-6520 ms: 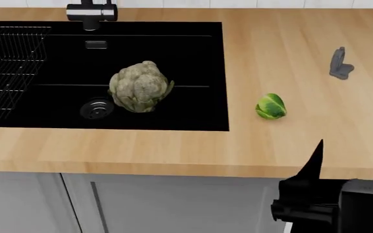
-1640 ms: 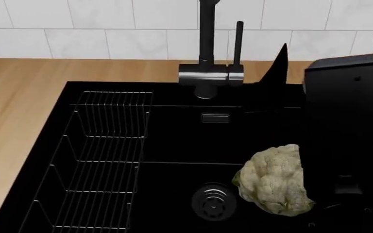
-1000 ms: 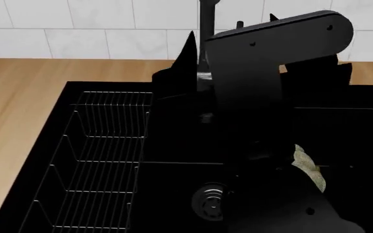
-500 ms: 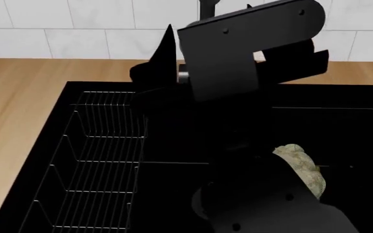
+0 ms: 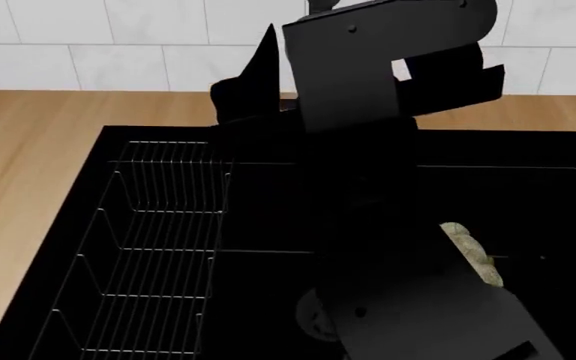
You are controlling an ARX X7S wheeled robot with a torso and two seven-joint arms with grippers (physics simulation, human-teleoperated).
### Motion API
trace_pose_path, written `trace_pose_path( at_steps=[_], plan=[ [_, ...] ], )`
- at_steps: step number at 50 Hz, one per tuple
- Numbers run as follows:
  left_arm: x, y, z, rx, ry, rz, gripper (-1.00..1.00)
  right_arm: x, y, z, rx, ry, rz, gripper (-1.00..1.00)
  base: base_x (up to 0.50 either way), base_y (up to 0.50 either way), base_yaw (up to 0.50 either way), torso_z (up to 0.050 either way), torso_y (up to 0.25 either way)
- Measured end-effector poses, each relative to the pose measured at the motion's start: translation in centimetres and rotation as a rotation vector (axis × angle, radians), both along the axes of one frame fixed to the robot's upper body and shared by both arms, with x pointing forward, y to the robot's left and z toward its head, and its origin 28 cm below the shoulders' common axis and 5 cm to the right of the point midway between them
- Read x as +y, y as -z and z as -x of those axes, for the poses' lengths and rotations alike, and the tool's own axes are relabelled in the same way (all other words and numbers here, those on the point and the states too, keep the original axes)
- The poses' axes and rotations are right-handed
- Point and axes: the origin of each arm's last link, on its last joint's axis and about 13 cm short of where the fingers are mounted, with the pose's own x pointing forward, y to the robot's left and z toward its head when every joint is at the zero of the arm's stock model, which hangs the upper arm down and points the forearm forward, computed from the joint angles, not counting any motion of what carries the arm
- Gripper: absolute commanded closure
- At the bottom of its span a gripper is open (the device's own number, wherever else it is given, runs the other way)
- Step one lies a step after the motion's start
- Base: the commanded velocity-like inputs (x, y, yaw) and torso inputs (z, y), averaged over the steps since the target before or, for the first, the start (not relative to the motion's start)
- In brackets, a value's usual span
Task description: Turn the sink spout to the right.
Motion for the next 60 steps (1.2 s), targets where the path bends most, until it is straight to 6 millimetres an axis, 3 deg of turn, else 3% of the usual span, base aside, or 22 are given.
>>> trace_pose_path(
  at_steps=[32,60],
  plan=[
    [0.1,-0.1,0.2,-0.01,-0.01,0.013,-1.0,0.7,-0.2,-4.3,-0.02,0.007,-0.041,-1.0,0.0,0.0,0.0,0.0,0.0],
    [0.1,-0.1,0.2,-0.01,-0.012,0.023,-1.0,-0.1,-0.1,-5.3,-0.03,0.058,-0.054,-1.0,0.0,0.0,0.0,0.0,0.0]
  ],
)
